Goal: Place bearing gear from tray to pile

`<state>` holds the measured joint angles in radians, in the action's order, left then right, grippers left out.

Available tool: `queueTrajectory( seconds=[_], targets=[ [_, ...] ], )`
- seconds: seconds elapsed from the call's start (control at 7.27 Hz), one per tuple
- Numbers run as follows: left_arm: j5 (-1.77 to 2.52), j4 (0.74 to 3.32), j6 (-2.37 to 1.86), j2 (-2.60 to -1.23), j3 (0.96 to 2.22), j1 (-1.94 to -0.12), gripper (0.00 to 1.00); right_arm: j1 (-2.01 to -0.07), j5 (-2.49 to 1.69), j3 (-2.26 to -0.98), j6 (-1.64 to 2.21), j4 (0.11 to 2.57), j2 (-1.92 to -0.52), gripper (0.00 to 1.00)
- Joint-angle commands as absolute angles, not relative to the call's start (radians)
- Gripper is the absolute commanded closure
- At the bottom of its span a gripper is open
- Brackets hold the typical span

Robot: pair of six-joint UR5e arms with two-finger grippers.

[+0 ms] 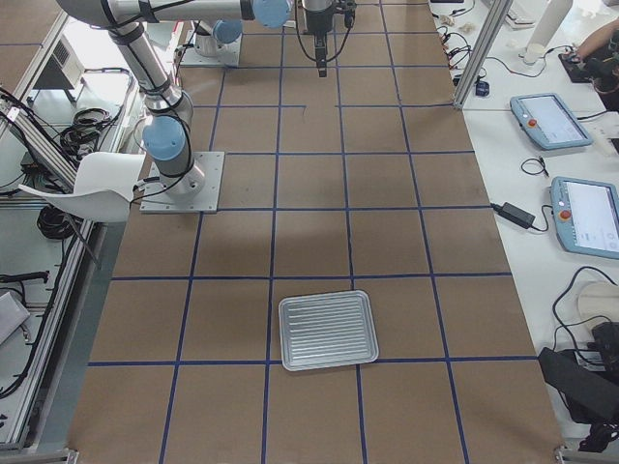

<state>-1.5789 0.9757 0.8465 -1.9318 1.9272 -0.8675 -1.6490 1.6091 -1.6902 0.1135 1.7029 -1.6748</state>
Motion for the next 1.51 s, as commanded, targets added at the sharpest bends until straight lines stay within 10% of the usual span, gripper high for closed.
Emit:
queueTrajectory(
  seconds=[0.0, 1.38],
  targets=[
    [-1.563, 0.976, 0.839, -1.939, 1.924, -0.87, 0.4, -1.646, 1.609, -1.695, 0.11, 1.7, -1.677, 0.0],
    [-1.6, 1.571, 0.169, -1.537, 1.593, -1.475, 0.2, -1.649, 1.611, -1.695, 0.109, 1.697, -1.677, 0.0]
  ],
)
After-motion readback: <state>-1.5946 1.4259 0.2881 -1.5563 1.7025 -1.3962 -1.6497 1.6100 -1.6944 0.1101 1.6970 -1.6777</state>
